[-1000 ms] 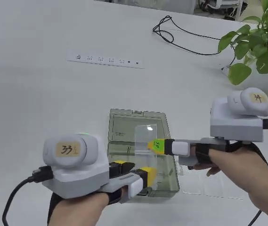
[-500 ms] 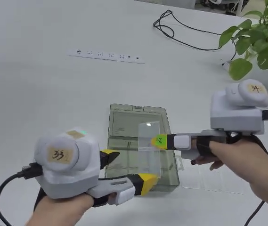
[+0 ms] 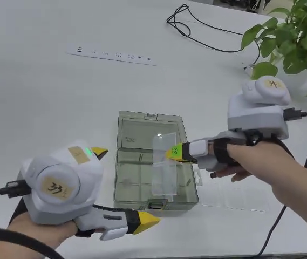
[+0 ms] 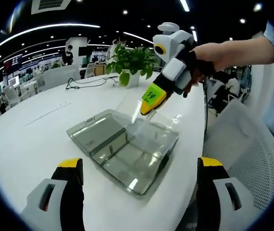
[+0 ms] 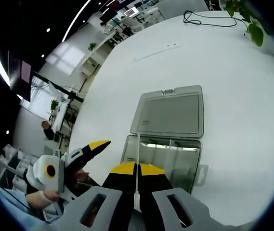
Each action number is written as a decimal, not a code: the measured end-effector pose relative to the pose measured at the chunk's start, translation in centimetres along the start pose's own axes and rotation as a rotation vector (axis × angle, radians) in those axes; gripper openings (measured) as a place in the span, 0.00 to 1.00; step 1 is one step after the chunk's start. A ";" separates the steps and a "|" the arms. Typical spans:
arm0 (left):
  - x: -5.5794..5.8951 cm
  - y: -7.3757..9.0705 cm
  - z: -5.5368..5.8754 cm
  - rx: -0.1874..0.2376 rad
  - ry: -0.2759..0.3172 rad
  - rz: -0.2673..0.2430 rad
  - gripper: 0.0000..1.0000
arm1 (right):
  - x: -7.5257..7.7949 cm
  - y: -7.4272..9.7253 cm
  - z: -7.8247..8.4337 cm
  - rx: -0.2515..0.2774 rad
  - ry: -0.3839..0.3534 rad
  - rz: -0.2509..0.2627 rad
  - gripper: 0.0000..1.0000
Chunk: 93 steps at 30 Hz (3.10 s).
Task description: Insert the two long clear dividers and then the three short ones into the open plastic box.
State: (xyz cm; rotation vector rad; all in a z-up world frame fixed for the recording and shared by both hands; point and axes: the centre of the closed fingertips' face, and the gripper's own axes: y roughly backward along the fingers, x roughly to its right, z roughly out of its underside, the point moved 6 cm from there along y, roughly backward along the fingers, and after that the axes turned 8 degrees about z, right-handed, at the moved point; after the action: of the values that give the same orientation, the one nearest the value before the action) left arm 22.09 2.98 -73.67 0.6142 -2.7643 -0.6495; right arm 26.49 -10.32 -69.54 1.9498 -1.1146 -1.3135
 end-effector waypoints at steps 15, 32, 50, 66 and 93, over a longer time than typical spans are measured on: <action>-0.4 0.5 1.0 0.027 -0.002 0.009 1.00 | -0.7 -1.8 -0.2 -0.163 -0.060 0.106 0.02; -0.2 1.4 1.6 0.061 0.031 0.002 0.95 | -0.4 -3.8 -0.2 -0.232 -0.077 0.183 0.02; -0.8 1.7 2.4 0.061 0.053 -0.005 0.92 | -0.8 -4.8 -0.1 -0.253 -0.062 0.213 0.02; -1.2 1.6 2.4 0.066 0.063 -0.005 0.90 | -0.8 -5.2 -0.4 -0.275 -0.037 0.243 0.02; -1.4 2.2 3.1 0.072 0.095 -0.021 0.88 | -1.2 -6.3 -0.4 -0.324 0.009 0.280 0.02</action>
State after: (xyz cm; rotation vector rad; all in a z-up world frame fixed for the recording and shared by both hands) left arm 21.63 6.55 -75.58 0.6717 -2.7066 -0.5130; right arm 28.77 -6.08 -73.79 1.5050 -1.0510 -1.2421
